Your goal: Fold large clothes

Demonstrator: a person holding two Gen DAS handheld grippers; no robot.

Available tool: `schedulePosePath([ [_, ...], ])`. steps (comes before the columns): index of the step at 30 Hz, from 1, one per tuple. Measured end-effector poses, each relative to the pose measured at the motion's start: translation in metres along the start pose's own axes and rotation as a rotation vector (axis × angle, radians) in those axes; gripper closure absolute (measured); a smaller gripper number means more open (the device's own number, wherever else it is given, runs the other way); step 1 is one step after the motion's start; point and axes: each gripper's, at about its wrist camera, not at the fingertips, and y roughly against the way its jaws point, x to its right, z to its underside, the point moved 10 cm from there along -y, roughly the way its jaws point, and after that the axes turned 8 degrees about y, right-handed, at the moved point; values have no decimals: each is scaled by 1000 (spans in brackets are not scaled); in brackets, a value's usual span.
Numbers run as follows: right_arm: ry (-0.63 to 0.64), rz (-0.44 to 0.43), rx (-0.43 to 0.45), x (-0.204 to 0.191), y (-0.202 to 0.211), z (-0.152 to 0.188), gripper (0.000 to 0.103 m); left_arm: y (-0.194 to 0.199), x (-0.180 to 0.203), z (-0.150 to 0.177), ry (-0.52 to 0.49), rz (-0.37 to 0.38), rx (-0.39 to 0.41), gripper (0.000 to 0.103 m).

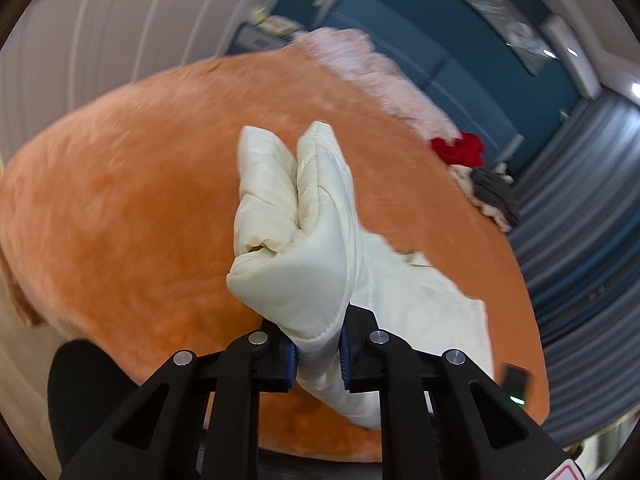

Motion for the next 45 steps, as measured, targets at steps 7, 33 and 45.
schedulePosePath([
  [7,-17,-154,20,-32,-22,-16,103,22,69,9,-201,40,31,91],
  [33,-267,124,190,155,148,49,102,-101,162,179,-482,35,-296,88],
  [45,-165,36,358,114,198,-15,47,-23,153,138,-358,170,-230,31],
])
